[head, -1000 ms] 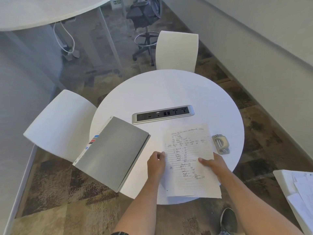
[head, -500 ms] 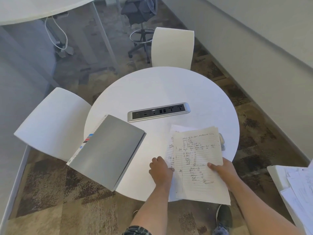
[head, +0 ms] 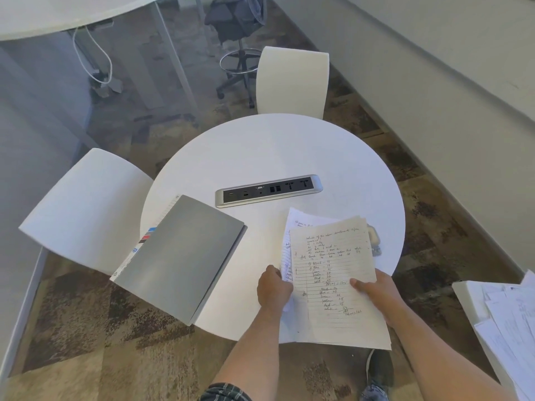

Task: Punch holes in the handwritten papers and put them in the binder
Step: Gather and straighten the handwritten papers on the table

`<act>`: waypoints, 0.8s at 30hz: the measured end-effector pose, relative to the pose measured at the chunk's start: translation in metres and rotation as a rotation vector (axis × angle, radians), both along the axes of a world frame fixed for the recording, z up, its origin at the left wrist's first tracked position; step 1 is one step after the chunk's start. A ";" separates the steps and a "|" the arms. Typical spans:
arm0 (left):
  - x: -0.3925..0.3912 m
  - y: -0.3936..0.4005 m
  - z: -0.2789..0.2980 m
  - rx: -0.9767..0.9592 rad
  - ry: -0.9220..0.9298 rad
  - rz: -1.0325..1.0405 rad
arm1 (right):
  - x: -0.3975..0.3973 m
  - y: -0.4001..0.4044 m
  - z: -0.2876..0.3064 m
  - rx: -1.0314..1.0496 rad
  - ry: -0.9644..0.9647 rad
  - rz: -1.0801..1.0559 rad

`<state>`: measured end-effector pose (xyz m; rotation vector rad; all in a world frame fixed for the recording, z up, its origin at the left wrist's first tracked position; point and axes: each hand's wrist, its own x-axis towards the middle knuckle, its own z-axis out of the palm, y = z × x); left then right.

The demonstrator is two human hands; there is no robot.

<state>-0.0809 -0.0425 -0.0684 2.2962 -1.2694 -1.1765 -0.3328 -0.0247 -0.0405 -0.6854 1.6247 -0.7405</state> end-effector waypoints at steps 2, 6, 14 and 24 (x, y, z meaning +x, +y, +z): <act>0.013 -0.001 0.002 0.029 0.172 0.068 | 0.001 -0.003 0.001 0.007 -0.014 -0.005; 0.039 0.002 0.007 0.111 0.538 0.149 | 0.006 -0.011 0.003 0.029 -0.080 -0.032; 0.066 0.013 0.030 0.118 0.796 0.258 | 0.038 -0.033 0.010 0.050 -0.144 0.002; 0.077 0.013 0.070 0.081 0.972 0.233 | 0.058 -0.045 0.018 -0.087 -0.194 0.123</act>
